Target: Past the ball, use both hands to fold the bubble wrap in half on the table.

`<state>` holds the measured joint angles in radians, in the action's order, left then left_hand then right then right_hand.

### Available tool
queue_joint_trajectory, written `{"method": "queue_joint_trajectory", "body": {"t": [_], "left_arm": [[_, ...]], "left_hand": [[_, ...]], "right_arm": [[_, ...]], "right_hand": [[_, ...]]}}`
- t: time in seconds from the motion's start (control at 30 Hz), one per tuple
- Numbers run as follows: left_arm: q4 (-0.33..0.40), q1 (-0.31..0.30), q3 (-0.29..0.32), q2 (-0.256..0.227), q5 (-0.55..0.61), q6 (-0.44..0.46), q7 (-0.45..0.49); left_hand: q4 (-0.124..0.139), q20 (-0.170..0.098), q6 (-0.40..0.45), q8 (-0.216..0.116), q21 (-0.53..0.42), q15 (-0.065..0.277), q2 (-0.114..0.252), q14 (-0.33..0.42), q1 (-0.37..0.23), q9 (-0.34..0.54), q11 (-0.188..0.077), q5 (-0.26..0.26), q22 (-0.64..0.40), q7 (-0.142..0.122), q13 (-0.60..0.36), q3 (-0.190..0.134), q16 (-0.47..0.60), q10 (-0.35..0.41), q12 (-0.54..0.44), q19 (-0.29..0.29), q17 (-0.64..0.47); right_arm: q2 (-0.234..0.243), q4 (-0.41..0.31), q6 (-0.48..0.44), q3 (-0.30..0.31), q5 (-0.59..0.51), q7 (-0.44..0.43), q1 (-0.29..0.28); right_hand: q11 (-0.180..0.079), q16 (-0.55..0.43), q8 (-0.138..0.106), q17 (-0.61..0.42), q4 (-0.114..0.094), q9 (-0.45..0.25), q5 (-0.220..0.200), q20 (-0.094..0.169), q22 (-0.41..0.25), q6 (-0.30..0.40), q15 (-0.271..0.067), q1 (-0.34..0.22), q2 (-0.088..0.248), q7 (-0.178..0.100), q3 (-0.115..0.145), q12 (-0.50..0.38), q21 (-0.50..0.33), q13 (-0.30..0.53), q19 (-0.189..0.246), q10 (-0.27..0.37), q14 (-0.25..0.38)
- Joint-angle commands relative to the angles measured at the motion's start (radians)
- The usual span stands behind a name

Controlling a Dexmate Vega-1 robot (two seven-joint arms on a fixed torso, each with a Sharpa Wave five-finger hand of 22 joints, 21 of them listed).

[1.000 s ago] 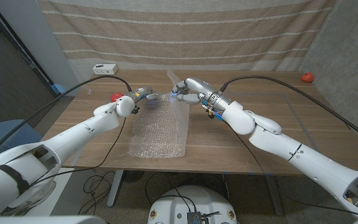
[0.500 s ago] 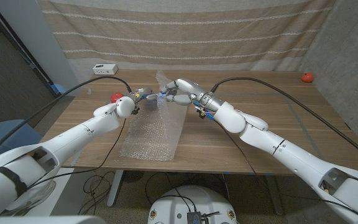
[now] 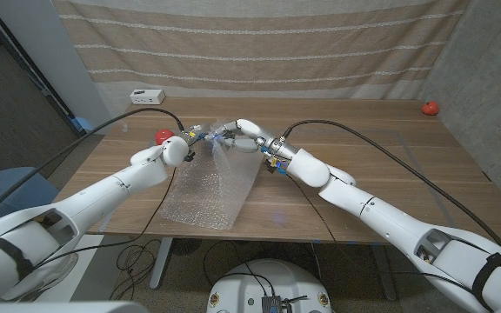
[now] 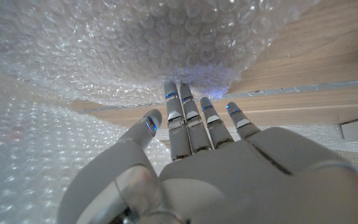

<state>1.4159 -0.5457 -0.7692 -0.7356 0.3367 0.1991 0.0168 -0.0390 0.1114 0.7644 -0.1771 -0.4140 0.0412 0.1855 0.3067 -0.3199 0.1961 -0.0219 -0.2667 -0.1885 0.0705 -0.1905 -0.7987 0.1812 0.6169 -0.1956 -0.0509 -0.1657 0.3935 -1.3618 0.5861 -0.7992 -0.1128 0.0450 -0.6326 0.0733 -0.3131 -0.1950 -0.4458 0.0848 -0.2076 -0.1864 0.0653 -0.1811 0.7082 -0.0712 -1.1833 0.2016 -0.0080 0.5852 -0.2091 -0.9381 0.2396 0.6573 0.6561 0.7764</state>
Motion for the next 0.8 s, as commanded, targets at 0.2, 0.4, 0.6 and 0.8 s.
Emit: {"method": "queue_joint_trajectory", "body": {"t": [0.2, 0.4, 0.6, 0.8], "left_arm": [[0.183, -0.09, 0.084, -0.079, 0.003, 0.08, 0.063], [0.26, -0.143, 0.141, -0.118, 0.001, 0.11, 0.118], [0.364, -0.243, 0.237, -0.165, 0.003, 0.12, 0.258], [0.45, -0.363, 0.335, -0.186, 0.053, 0.124, 0.467]], "left_hand": [[-0.012, 0.032, -0.049, 0.002, 0.009, -0.023, -0.027, -0.01, 0.006, 0.002, 0.009, 0.009, -0.003, -0.023, -0.006, 0.025, -0.003, -0.04, 0.005, -0.011, -0.002], [-0.016, 0.034, -0.052, 0.001, 0.011, -0.023, -0.027, -0.01, 0.007, 0.002, 0.008, 0.009, -0.003, -0.023, -0.006, 0.028, -0.002, -0.043, 0.005, -0.012, -0.002], [-0.047, 0.033, -0.03, -0.015, 0.014, -0.018, 0.002, 0.001, -0.032, 0.0, 0.007, -0.019, -0.002, -0.013, -0.006, -0.008, 0.002, -0.02, -0.011, -0.006, -0.002], [-0.066, 0.042, 0.003, -0.024, 0.005, -0.024, -0.016, 0.059, -0.045, 0.0, 0.0, -0.046, -0.002, -0.009, -0.007, -0.015, 0.02, 0.017, -0.026, 0.028, -0.008]], "right_arm": [[-0.043, 0.13, 0.001, -0.032, 0.179, 0.22, 0.036], [-0.034, 0.126, -0.031, -0.038, 0.211, 0.285, 0.046], [-0.02, 0.097, -0.071, -0.038, 0.209, 0.298, 0.039], [-0.009, 0.074, -0.093, -0.039, 0.2, 0.301, 0.036]], "right_hand": [[-0.154, 0.046, 0.027, -0.013, -0.112, 0.004, -0.005, 0.078, 0.01, -0.547, -0.036, 0.2, -0.038, -0.133, -0.006, 0.033, -0.076, -0.031, -0.053, -0.524, -0.112], [-0.103, 0.054, 0.017, -0.011, -0.153, 0.006, 0.002, 0.062, 0.013, -0.611, -0.014, 0.294, -0.051, -0.1, -0.044, 0.019, -0.068, -0.036, -0.049, -0.556, -0.124], [-0.089, 0.059, 0.008, -0.007, -0.16, 0.007, -0.001, 0.063, 0.014, -0.605, -0.015, 0.315, -0.039, -0.085, -0.043, 0.006, -0.066, -0.037, -0.038, -0.53, -0.129], [-0.081, 0.062, 0.005, -0.005, -0.158, 0.007, -0.004, 0.061, 0.014, -0.601, -0.013, 0.318, -0.032, -0.081, -0.036, -0.001, -0.064, -0.038, -0.035, -0.51, -0.131]]}}
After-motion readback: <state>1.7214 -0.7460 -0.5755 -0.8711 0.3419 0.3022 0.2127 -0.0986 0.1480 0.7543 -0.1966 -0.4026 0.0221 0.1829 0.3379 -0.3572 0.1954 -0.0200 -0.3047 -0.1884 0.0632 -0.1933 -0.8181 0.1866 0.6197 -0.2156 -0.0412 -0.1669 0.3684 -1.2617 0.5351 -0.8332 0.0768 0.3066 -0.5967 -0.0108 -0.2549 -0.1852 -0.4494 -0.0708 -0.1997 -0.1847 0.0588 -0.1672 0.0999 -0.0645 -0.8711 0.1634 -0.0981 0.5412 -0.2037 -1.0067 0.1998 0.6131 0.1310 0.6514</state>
